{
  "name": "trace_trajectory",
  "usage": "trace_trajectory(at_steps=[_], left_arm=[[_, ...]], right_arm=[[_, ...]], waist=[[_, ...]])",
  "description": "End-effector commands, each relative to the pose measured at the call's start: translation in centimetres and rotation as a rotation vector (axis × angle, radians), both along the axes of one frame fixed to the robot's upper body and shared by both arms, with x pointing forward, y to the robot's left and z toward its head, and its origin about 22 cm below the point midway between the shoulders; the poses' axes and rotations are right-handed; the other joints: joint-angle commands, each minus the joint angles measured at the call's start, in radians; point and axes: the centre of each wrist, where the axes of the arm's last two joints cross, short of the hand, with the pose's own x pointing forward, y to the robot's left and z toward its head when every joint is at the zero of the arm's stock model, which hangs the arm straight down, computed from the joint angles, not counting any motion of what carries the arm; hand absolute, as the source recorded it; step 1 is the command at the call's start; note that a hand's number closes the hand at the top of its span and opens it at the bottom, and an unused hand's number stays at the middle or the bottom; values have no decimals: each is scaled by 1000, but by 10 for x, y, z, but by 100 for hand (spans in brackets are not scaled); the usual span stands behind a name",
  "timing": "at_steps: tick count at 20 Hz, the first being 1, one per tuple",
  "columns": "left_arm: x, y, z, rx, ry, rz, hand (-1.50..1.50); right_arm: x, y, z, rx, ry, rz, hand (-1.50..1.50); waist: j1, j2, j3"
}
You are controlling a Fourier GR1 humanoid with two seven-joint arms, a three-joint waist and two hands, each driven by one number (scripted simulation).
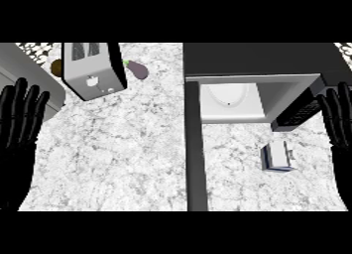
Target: Pick up the milk, place it into the microwave and close the microwave
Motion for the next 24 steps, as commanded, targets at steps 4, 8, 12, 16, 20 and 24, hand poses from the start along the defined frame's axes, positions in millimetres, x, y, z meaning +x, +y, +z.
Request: trace_trajectory(at_steps=[4,8,12,16,20,24], left_arm=[[3,-6,3,-32,-25,-29,-150],[-9,13,-9,-134,99,9,-150],[-29,26,-11,-145,110,12,-150],[-54,32,-11,-127,99,18,-150],[-70,35,-5,-138,99,12,-150],[-94,51,1,-120,92,21,-150]], right_arm=[[5,-1,-6,82,-53,155,-150],[-27,-7,-7,39,46,295,-150],[-30,9,-8,45,36,279,-150],[-57,-4,19,-10,51,253,-150],[-51,-7,-3,-6,76,165,-150],[-54,-15,-23,-9,134,135,-150]], waist=[[8,9,-34],[4,6,-34],[9,8,-34],[8,6,-34],[11,7,-34],[15,6,-34]])
